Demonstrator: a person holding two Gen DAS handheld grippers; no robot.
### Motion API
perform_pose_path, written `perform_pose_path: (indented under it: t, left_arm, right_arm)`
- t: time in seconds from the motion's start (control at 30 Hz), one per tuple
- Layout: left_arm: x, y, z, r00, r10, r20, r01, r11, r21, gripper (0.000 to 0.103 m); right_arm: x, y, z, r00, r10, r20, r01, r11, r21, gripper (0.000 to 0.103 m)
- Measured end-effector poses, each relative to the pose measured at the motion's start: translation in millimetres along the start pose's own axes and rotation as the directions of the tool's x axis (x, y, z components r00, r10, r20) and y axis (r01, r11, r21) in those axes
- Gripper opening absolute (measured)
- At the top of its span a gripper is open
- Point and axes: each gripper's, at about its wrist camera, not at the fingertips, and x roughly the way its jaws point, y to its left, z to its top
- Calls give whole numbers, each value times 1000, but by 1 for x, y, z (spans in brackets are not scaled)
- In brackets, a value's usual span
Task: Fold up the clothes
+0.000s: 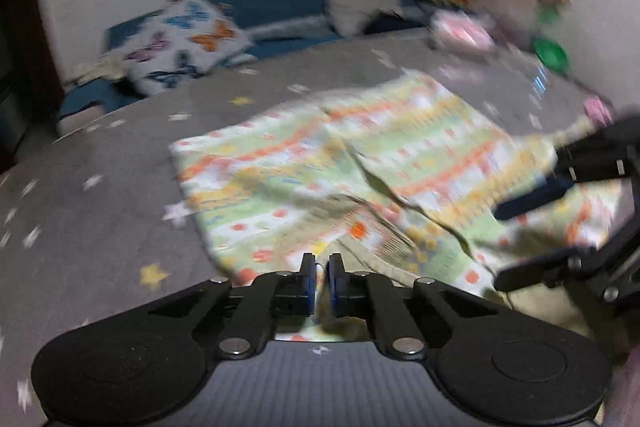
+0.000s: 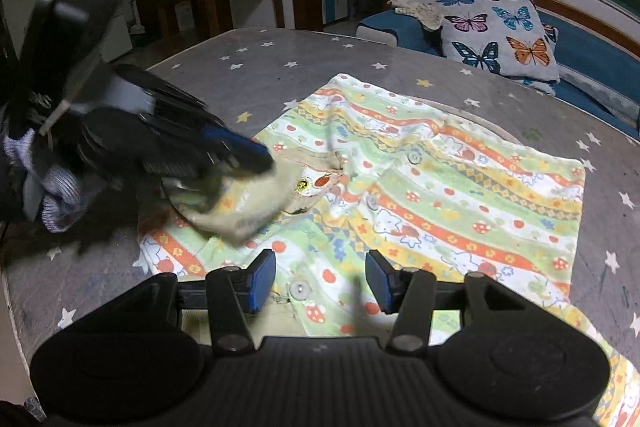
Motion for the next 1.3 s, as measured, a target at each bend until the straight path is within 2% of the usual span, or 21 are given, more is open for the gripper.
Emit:
perform_pose_path:
  t: [0.07, 0.13, 0.2, 0.27, 0.33, 0.43, 0.47, 0.53, 0.6, 0.67, 0.73, 0.8, 0.97, 1.0, 1.03, 1.07, 1.1, 1.17, 1.23, 1.27, 1.3]
  left_arm:
    - [-26, 26, -1, 993, 79, 84, -66, 987, -147, 6]
    - [-53, 56, -4, 971, 189, 148, -135, 940, -314, 6]
    - [-76, 85, -12, 939, 309, 151, -211, 864, -457, 5]
    - [-94, 111, -22, 899, 421, 123, -283, 771, -571, 5]
    - [-103, 124, -33, 860, 505, 74, -360, 703, -614, 5]
    - [-109, 133, -49, 815, 580, 9, -437, 624, -648, 5]
    - [-109, 134, -53, 801, 598, -11, -464, 611, -642, 5]
    - [-106, 134, -60, 817, 575, -31, -461, 620, -634, 5]
    - [-99, 131, -64, 866, 499, -35, -408, 665, -625, 7]
    - [-88, 127, -64, 891, 452, -50, -389, 701, -598, 14]
    - [-76, 124, -62, 898, 435, -67, -390, 718, -577, 43]
    - [-66, 122, -60, 898, 434, -76, -395, 718, -573, 52]
    - [-41, 126, -51, 882, 455, -121, -445, 721, -531, 51]
    - [-36, 127, -50, 878, 460, -131, -456, 722, -520, 47]
    - [-31, 127, -49, 873, 466, -142, -468, 722, -509, 35]
    - [-29, 127, -49, 862, 486, -141, -487, 722, -491, 26]
    - [-25, 128, -49, 853, 502, -141, -502, 720, -480, 11]
    - [-26, 133, -51, 846, 515, -141, -510, 700, -501, 4]
    - [-37, 136, -54, 831, 540, -136, -522, 671, -527, 2]
    - [-44, 135, -56, 819, 560, -127, -532, 656, -536, 2]
    - [-52, 133, -57, 809, 576, -115, -537, 646, -543, 2]
  right_arm:
    - [-2, 0, 1, 1000, -6, 7, 6, 1000, 2, 50]
    - [-3, 1, 2, 1000, -11, 13, 11, 1000, 3, 50]
    - [-2, 4, 7, 1000, -20, 19, 20, 1000, -4, 50]
    - [1, 8, 12, 999, -33, 29, 34, 999, -20, 50]
    - [5, 13, 15, 999, -39, 38, 40, 999, -29, 50]
    - [11, 21, 18, 999, -32, 37, 33, 999, -40, 50]
    - [13, 25, 18, 999, -32, 33, 34, 998, -52, 49]
    - [16, 33, 17, 999, -32, 23, 34, 997, -73, 49]
    - [12, 40, 15, 1000, -10, 20, 12, 997, -82, 49]
    - [8, 50, 11, 1000, 13, 13, -11, 994, -108, 49]
    - [9, 61, 7, 999, 33, -1, -33, 990, -134, 49]
    - [11, 72, 3, 999, 52, -14, -53, 985, -164, 49]
    - [19, 102, -3, 997, 75, -13, -75, 960, -269, 48]
    - [22, 108, -3, 997, 77, -12, -78, 954, -288, 47]
    - [24, 111, -3, 996, 84, -14, -84, 952, -294, 46]
    - [26, 115, -2, 996, 90, -15, -90, 950, -298, 40]
    - [29, 116, -2, 996, 92, -16, -92, 952, -293, 37]
    - [35, 119, -1, 995, 96, -18, -97, 954, -283, 37]
    - [40, 121, 1, 995, 101, -20, -102, 957, -273, 30]
    - [40, 121, 1, 994, 108, -22, -110, 958, -264, 15]
    - [39, 121, 1, 993, 115, -24, -117, 960, -255, 8]
